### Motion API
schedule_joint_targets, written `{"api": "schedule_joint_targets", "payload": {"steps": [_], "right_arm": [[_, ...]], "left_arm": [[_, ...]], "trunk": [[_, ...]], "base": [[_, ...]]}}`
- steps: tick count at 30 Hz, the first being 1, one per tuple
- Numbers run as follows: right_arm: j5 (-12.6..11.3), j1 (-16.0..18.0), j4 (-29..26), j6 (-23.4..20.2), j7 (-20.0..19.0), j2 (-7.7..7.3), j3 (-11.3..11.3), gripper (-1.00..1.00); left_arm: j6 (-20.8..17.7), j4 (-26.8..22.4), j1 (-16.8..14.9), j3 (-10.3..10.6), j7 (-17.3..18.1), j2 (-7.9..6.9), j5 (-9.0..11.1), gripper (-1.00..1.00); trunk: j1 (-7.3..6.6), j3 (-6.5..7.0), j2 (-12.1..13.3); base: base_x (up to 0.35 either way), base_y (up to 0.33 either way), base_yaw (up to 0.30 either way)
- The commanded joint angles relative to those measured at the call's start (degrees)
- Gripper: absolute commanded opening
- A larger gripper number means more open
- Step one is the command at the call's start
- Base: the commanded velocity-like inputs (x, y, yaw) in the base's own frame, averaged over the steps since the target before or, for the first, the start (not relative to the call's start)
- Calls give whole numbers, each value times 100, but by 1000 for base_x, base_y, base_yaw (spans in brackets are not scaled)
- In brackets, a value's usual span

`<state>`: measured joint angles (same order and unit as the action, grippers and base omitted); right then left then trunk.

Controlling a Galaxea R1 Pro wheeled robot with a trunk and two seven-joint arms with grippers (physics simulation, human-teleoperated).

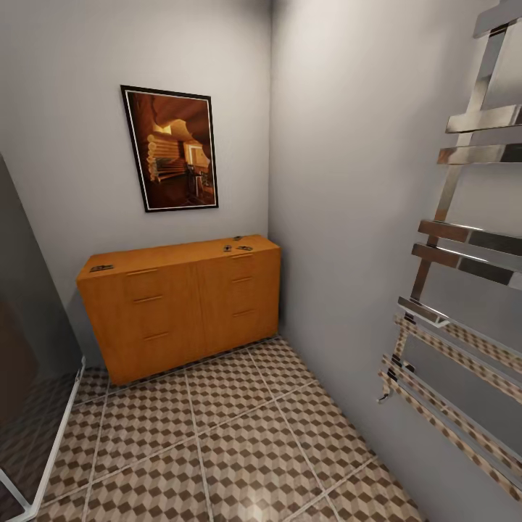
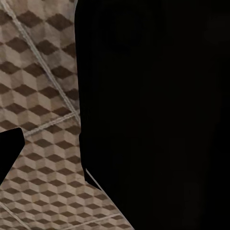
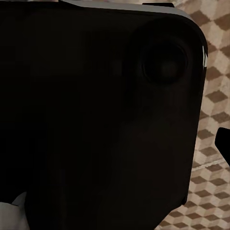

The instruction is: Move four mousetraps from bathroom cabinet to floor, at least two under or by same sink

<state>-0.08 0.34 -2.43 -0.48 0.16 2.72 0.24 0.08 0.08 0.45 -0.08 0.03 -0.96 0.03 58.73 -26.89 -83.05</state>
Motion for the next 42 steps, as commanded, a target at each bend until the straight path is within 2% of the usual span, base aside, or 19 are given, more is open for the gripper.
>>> {"api": "schedule_joint_targets", "payload": {"steps": [1, 13, 16, 31, 42], "right_arm": [[-1, 1, -3, -5, 2, 1, 2, 100], [-1, 1, -3, -5, 2, -8, 13, 100], [-1, 1, -3, 8, 2, 58, 13, 100], [9, 2, -11, 435, 2, -57, 7, 100], [-4, 2, -12, 788, 2, -42, 4, 100]], "left_arm": [[1, 1, -1, -1, 0, 0, -2, 100], [1, -19, -1, -15, 65, 56, 21, 100], [1, -22, 0, -17, 71, 64, 27, 100], [142, -33, -1, -18, 76, 92, 23, 100], [368, -177, -1, -33, 66, 88, 23, 100]], "trunk": [[0, -4, -2], [0, -4, -2], [0, -4, -2], [0, -4, -2], [0, -4, -2]], "base": [[0, 0, 0], [0, 0, 0], [0, 0, 0], [0, 0, 0], [0, 0, 0]]}}
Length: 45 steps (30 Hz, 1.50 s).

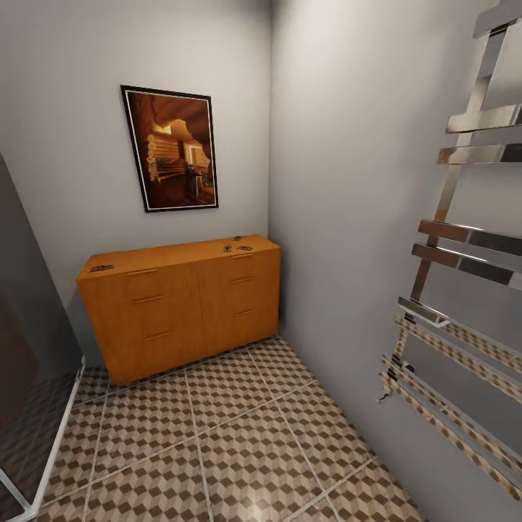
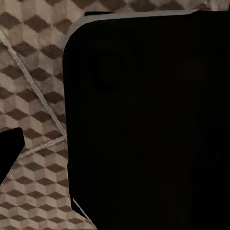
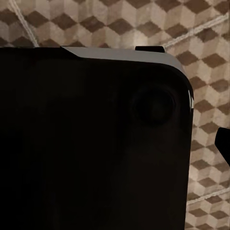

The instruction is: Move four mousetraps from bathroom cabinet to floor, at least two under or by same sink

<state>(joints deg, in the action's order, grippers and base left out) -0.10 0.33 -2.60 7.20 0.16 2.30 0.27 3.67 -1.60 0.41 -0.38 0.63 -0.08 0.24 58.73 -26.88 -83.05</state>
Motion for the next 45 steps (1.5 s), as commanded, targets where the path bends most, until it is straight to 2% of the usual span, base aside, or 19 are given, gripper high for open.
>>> {"api": "schedule_joint_targets", "payload": {"steps": [1, 10, 24, 25, 28, 35, 36, 37, 40, 45], "right_arm": [[-3, 3, 5, 31, 2, 0, 1, 100], [-20, 3, -23, 198, -6, 32, 0, 100], [26, 3, -476, 647, -1, -18, 9, 100], [28, 5, -938, 1081, 1, -20, 9, 100], [32, 8, -1253, 1090, 20, -24, 9, 100], [54, 12, -2259, 727, 221, -27, 9, 100], [64, 17, -2544, 531, 285, -27, 9, 100], [64, 17, -2544, 531, 285, -27, 9, 100], [95, 38, -3091, 144, 358, -27, 9, 100], [188, 84, -3667, -165, 395, -27, 9, 100]], "left_arm": [[30, -42, 3, -4, 5, -1, 2, 100], [107, -333, 3, -7, -16, -19, -2, 100], [66, -784, 3, -19, -37, -142, -1, 100], [62, -1623, 3, -18, -38, -145, -2, 100], [43, -1923, 2, -21, -46, -157, -4, 100], [-267, -2682, -13, -23, -103, -181, -6, 100], [-404, -2908, -17, -23, -164, -187, -6, 100], [-404, -2908, -17, -23, -164, -187, -6, 100], [-687, -3359, -24, -23, -337, -200, -8, 100], [-859, -3724, -28, -23, -538, -222, -13, 100]], "trunk": [[0, -5, -2], [0, -5, -2], [0, -5, -2], [0, -5, -2], [0, -5, -2], [0, -5, -2], [0, -5, -2], [0, -5, -2], [0, -5, -2], [0, -5, -2]], "base": [[0, 0, 0], [0, 0, 0], [0, 0, 0], [0, 0, 0], [0, 0, 0], [0, 0, 0], [0, 0, 0], [0, 0, 0], [0, 0, 0], [0, 0, 0]]}}
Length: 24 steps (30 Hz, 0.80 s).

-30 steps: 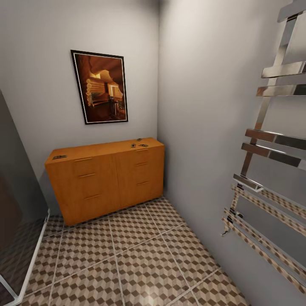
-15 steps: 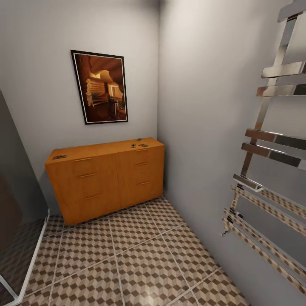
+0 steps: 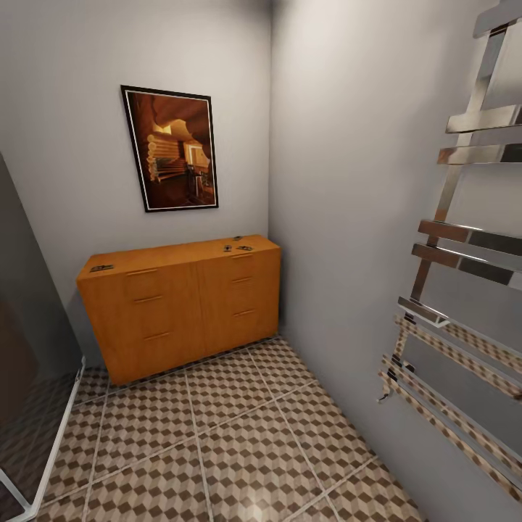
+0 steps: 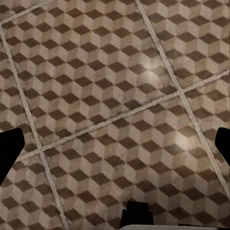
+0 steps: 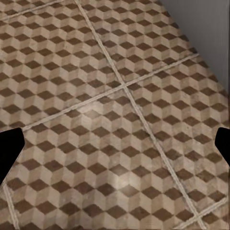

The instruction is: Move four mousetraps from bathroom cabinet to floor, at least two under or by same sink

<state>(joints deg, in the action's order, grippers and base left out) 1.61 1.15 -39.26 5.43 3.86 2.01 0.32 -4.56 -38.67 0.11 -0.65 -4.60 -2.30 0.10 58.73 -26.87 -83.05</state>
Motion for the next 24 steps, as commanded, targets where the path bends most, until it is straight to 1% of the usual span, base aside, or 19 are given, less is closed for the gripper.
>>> {"api": "schedule_joint_targets", "payload": {"steps": [1, 2, 4, 7, 8, 14, 17, 20, 24], "right_arm": [[41, 7, -87, -20, 28, 1, 5, 100], [86, 14, -215, -66, 31, 1, 8, 100], [120, 18, -288, -88, 31, 1, 9, 100], [160, 23, -319, -74, 14, 4, 23, 100], [174, 24, -319, -18, 9, 8, 30, 100], [193, 26, -268, 376, -1, 17, 43, 100], [196, 26, -168, 573, -4, 13, 43, 100], [198, 26, -38, 722, -6, 13, 42, 100], [199, 26, 23, 785, -7, 16, 45, 100]], "left_arm": [[-47, -50, 1, 3, -40, -6, 1, 100], [-57, -84, 0, 3, -73, -13, 2, 100], [-59, -61, -1, 5, -93, -17, 4, 100], [53, 165, -2, 5, -114, -22, 6, 100], [203, 299, -2, 4, -120, -23, 7, 100], [907, 734, -2, 8, -127, -25, 14, 100], [1201, 956, -2, 8, -128, -21, 13, 100], [1415, 1155, -2, 10, -128, -12, 10, 100], [1503, 1245, -2, 11, -129, -4, 9, 100]], "trunk": [[0, -6, -3], [0, -6, -3], [0, -6, -3], [0, -6, -3], [0, -6, -3], [0, -6, -3], [0, -6, -3], [0, -6, -3], [0, -6, -3]], "base": [[0, 0, 0], [0, 0, 0], [0, 0, 0], [0, 0, 0], [0, 0, 0], [0, 0, 0], [0, 0, 0], [0, 0, 0], [0, 0, 0]]}}
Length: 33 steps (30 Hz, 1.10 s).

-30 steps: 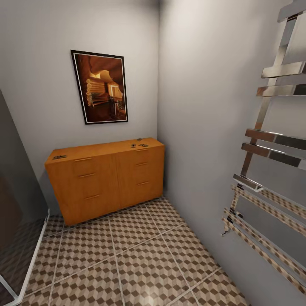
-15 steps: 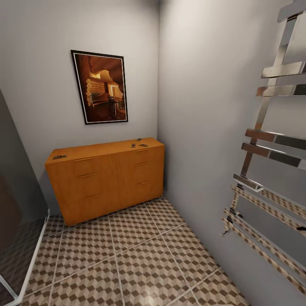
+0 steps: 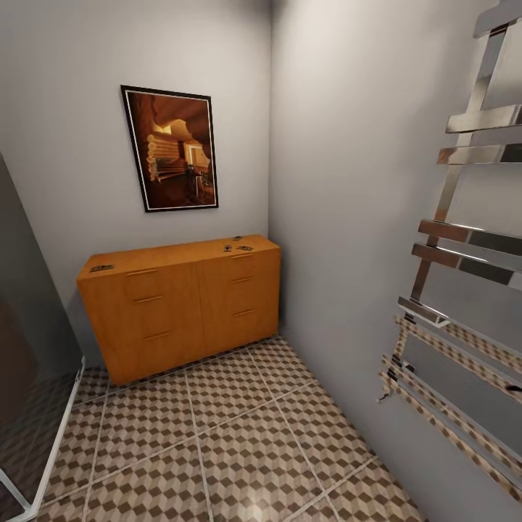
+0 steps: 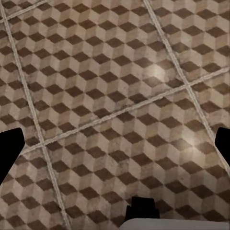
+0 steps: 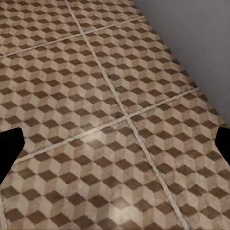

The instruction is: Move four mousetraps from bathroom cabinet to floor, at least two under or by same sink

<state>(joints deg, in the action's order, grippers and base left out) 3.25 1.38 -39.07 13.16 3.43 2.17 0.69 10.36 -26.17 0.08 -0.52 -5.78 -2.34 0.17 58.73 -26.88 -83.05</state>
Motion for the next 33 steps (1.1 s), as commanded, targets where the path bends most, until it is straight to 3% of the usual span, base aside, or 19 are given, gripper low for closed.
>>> {"api": "schedule_joint_targets", "payload": {"steps": [1, 28, 33], "right_arm": [[34, 3, 13, 20, 36, 1, 8, 100], [41, 3, 172, 55, 35, 2, 10, 100], [40, 3, 185, 55, 42, 9, 10, 100]], "left_arm": [[23, 9, 1, -1, -11, 2, 1, 100], [106, 39, 4, 11, -3, 4, -8, 100], [307, 50, 7, 16, -2, -1, -8, 100]], "trunk": [[0, -5, -3], [0, -5, -3], [0, -5, -3]], "base": [[0, 0, 0], [0, 0, 1], [0, 0, 130]]}}
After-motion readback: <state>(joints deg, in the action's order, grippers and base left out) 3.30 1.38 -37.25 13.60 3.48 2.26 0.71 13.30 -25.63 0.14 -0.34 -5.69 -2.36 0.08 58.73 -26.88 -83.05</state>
